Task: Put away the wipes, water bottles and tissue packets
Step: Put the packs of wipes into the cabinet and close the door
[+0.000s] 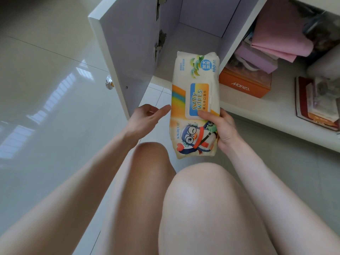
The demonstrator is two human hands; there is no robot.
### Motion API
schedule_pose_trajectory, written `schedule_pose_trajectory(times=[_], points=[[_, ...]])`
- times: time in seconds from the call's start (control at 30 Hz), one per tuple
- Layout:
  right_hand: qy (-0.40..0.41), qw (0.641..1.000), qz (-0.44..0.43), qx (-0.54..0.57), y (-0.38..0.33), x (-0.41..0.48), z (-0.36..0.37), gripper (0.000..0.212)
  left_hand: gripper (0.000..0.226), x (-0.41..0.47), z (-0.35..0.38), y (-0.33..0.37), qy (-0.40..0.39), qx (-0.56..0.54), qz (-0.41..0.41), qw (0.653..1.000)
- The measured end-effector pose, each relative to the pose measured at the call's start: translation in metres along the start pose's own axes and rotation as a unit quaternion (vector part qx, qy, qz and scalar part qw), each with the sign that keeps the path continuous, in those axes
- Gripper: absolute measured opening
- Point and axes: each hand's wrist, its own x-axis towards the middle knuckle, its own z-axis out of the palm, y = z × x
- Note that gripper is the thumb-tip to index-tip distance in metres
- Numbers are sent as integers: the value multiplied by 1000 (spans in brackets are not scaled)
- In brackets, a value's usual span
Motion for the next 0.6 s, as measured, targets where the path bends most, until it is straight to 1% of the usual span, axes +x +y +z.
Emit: schedule_pose_trajectory(times=[0.17, 0.23, 0.37, 0.5, 0.6], points=[[-7, 1000, -18, 0, -9, 13, -1, 65, 52, 14, 12, 13, -19, -37, 18, 999], [-12, 1000, -23, 0, -12, 20, 0, 62, 52, 19, 16, 19, -24, -58, 26, 998], [-12, 1000, -27, 2, -18, 35, 5, 62, 41, 29, 25, 30, -27, -94, 35, 995], [-25, 999, -27, 16, -22, 56, 7, 62, 43, 48, 33, 38, -14, -118, 38, 992], [-25, 999, -25, 22, -23, 74, 7, 57, 43, 64, 39, 40, 4, -137, 45, 989]])
